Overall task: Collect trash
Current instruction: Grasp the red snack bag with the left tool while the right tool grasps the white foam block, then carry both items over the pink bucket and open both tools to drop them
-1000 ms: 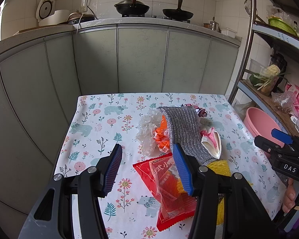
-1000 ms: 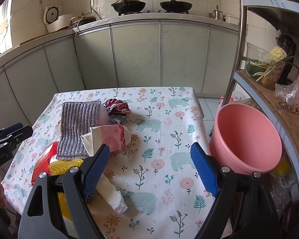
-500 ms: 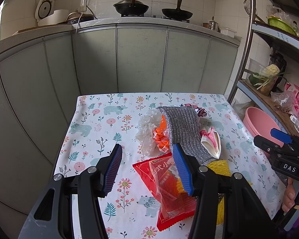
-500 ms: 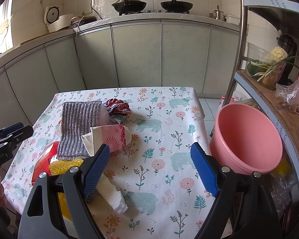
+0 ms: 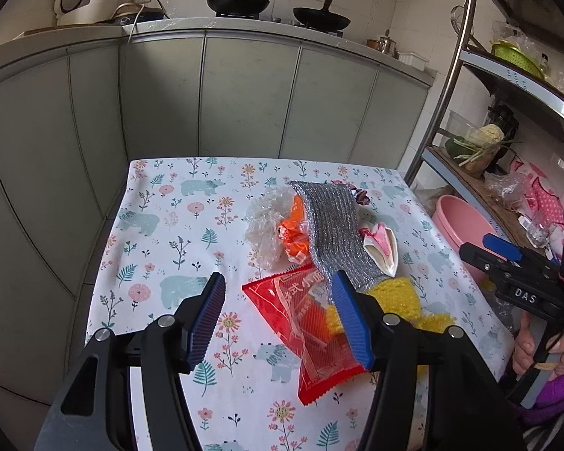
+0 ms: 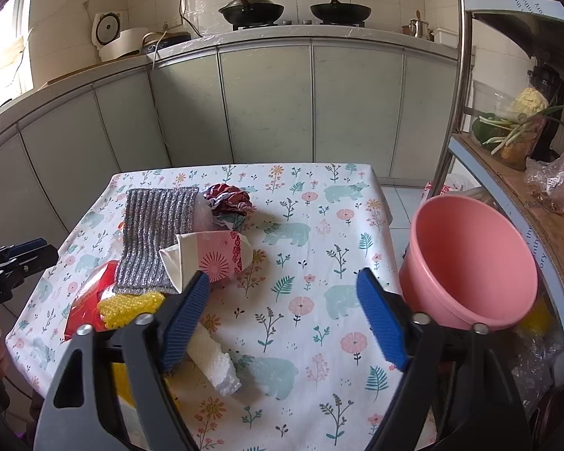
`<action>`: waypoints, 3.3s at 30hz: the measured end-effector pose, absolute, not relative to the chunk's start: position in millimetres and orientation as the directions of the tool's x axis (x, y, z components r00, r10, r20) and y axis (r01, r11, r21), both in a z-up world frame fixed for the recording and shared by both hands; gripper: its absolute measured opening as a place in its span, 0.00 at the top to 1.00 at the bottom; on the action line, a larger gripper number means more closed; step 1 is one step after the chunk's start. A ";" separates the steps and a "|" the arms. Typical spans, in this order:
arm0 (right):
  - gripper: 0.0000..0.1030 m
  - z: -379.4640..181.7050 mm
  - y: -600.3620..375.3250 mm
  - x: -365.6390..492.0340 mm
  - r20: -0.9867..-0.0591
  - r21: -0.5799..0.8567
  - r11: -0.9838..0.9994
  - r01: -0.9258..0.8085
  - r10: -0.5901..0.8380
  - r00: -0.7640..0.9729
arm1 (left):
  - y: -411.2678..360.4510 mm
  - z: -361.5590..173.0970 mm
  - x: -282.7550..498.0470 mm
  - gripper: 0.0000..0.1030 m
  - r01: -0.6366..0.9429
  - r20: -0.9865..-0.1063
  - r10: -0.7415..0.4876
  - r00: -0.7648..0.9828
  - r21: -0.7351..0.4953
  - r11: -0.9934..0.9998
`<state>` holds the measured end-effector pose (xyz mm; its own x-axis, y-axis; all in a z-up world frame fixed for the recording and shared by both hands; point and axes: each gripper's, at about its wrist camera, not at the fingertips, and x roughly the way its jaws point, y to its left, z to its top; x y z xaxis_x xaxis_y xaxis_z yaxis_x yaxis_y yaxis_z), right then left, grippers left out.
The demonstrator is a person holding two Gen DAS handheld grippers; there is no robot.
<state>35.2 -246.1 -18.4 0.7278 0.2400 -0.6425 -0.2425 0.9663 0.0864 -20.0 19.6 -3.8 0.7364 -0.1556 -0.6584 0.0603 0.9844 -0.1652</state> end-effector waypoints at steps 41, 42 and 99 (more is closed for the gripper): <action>0.55 -57.8 -242.6 19.2 -0.757 0.257 0.874 -0.412 0.447 0.477 | 43.8 -5.9 -46.5 0.96 0.082 -0.668 -0.195 0.718 -0.197 0.977; 0.55 -60.8 -241.4 20.0 -0.761 0.257 0.873 -0.415 0.448 0.470 | 44.6 -3.8 -47.2 0.96 0.082 -0.664 -0.196 0.722 -0.199 0.977; 0.76 -22.3 -403.3 34.1 -0.635 0.233 0.972 0.038 0.122 0.763 | -154.7 54.8 58.2 0.96 0.470 -0.576 -0.519 0.632 -0.248 0.847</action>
